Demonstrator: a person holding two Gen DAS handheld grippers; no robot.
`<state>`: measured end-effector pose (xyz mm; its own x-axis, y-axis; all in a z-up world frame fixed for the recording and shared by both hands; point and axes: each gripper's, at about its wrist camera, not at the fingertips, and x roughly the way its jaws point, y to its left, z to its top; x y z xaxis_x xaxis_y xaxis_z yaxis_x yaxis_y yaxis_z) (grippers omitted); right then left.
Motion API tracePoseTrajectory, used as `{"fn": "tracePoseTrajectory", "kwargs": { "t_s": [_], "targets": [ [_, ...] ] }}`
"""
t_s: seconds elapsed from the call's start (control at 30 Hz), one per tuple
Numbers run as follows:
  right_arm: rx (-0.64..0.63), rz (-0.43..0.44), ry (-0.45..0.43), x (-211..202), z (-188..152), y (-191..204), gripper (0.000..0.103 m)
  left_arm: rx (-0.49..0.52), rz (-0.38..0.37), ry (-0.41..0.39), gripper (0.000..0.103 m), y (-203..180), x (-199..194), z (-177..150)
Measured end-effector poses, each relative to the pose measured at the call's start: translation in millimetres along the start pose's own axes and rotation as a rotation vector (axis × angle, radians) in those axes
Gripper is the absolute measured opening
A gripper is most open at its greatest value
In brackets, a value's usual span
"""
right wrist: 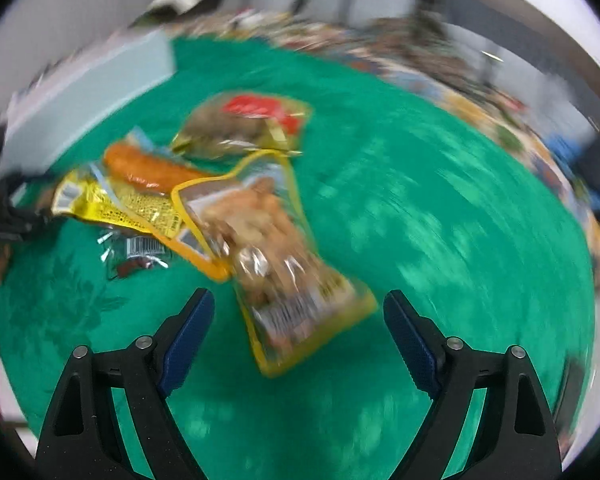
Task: Organize snacks
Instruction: 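Grasp the yellow peanut bag with the right tool while the left holds the green-label bag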
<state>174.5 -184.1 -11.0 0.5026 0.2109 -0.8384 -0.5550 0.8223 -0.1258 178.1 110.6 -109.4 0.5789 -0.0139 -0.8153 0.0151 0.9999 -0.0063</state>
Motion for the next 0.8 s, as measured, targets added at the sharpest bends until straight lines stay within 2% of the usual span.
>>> {"fn": "tracePoseTrajectory", "kwargs": {
  "t_s": [0.07,0.17,0.2,0.23,0.37,0.47,0.63,0.8],
  "targets": [
    [-0.024,0.023,0.076,29.6,17.9,-1.7,0.087,0.000,0.000,0.000,0.103,0.0,0.0,-0.1],
    [0.049,0.050,0.162,59.0,30.3,-12.8,0.085,0.000,-0.001,0.000,0.103,0.0,0.0,0.3],
    [0.089,0.044,0.186,64.4,30.9,-15.5,0.080,0.000,-0.001,0.000,0.103,-0.9,0.7,1.2],
    [0.124,0.038,0.174,62.1,31.3,-17.2,0.063,0.000,-0.001,0.000,0.103,-0.7,0.6,1.1],
    [0.264,0.021,0.208,51.7,18.5,-20.2,0.061,0.000,0.000,0.001,0.103,-0.7,0.5,1.0],
    [0.376,0.047,0.184,28.8,-1.4,-26.1,0.057,0.000,0.000,0.001,0.103,-0.6,0.3,1.1],
    [0.688,0.203,0.046,-17.4,-63.6,-34.6,0.057,0.005,0.003,0.003,0.103,-1.9,2.7,4.0],
    [0.961,0.409,-0.077,-41.5,-130.0,-31.1,0.057,0.035,-0.024,0.128,0.101,-5.1,4.4,11.9]
  ]
}}
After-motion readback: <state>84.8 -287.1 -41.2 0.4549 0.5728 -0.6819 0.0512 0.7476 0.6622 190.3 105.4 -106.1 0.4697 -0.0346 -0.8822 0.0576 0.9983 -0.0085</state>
